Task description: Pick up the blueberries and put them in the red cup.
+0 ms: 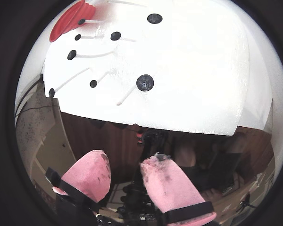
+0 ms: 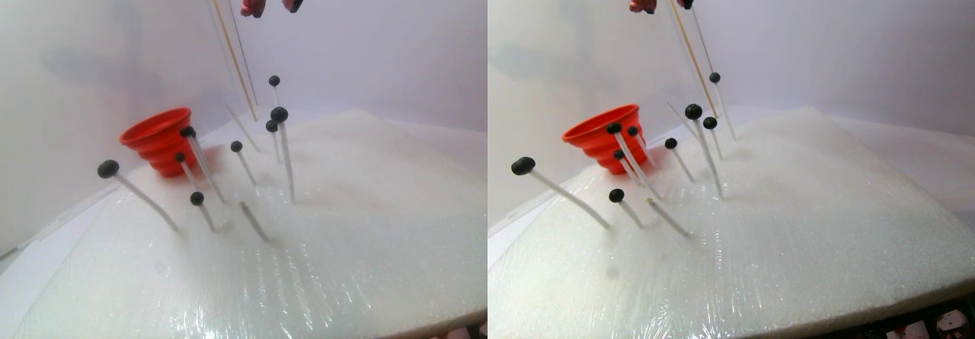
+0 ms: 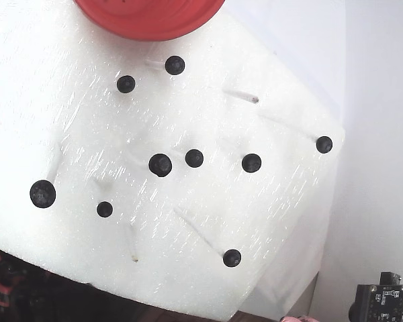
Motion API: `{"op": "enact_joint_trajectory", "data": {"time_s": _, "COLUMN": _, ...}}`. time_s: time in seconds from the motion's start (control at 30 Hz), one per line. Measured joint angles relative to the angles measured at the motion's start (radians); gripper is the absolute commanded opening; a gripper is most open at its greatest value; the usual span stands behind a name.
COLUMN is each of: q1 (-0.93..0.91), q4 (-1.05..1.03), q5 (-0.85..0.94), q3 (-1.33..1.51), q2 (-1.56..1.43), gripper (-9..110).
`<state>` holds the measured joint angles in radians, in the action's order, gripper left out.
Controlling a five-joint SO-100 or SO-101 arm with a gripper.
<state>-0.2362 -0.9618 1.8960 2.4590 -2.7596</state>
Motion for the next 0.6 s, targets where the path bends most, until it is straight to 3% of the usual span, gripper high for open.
{"op": "enact_joint_trajectory", "data": {"time_s": 0.6, "q1": 0.000, "q4": 0.196, "q5": 0.009, "q3": 0.080, "q2": 0.184, "gripper": 14}}
